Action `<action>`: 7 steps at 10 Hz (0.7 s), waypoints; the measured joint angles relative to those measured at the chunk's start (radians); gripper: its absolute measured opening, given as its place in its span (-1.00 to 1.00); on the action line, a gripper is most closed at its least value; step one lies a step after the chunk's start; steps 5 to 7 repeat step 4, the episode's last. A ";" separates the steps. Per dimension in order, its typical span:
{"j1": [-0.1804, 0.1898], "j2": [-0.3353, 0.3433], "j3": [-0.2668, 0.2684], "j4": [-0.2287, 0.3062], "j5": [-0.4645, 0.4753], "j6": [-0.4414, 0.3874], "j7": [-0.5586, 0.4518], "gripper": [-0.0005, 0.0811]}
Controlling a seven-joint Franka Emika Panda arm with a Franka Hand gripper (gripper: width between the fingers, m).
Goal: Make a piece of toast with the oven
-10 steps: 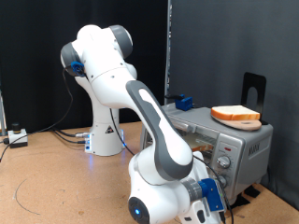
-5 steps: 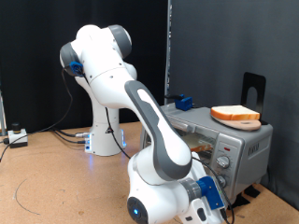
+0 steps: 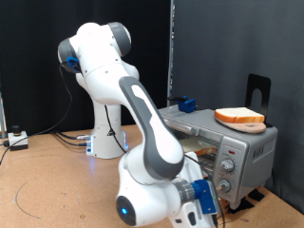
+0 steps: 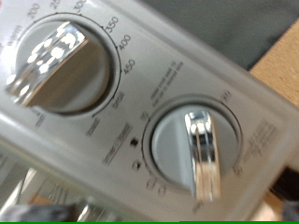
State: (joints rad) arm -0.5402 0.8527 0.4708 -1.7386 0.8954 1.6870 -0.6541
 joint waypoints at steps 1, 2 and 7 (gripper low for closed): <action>-0.014 -0.016 -0.006 -0.009 0.000 -0.002 0.025 0.22; -0.027 -0.031 -0.016 -0.013 0.000 -0.006 0.055 0.22; -0.045 -0.064 -0.046 -0.013 -0.029 -0.058 0.157 0.89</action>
